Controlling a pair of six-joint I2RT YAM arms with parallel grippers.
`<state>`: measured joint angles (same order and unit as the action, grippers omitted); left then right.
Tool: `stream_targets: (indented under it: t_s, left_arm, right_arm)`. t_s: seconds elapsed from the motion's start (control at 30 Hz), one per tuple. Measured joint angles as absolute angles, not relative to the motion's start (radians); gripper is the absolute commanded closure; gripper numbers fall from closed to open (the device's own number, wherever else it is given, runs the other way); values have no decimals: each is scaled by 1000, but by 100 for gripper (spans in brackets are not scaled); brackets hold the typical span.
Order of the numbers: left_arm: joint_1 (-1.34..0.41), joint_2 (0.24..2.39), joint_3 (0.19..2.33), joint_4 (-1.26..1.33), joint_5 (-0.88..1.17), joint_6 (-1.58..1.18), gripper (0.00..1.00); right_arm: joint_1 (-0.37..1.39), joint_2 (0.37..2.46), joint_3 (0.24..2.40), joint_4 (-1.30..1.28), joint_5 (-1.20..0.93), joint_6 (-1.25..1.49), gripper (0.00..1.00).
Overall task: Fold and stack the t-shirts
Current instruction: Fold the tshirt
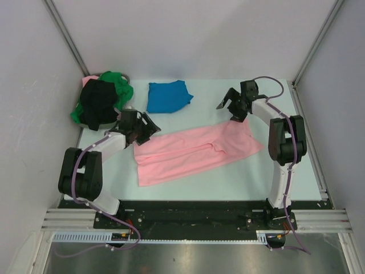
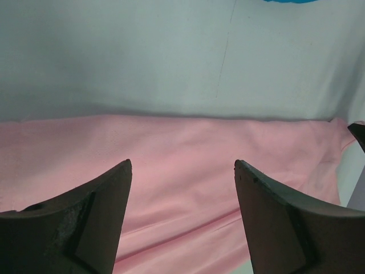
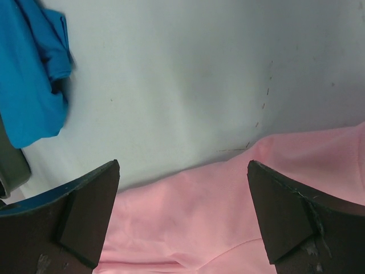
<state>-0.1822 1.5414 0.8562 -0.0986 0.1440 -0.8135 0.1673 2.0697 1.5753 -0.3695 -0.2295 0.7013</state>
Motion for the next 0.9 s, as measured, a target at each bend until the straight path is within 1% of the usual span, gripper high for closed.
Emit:
stream_targets:
  t_s: [0.23, 0.43, 0.73, 0.9]
  left_arm:
    - [-193, 1612, 858, -84, 154, -822, 23]
    - [-193, 1633, 833, -76, 148, -822, 23]
    - [-194, 1629, 812, -58, 134, -822, 23]
    - [-194, 1625, 812, -59, 133, -821, 23]
  right_arm:
    - [164, 2070, 1528, -370, -214, 673, 1]
    - [151, 2070, 1493, -399, -138, 648, 1]
    - [160, 2053, 1492, -470, 143, 599, 0]
    - [156, 2030, 1455, -515, 280, 588, 0]
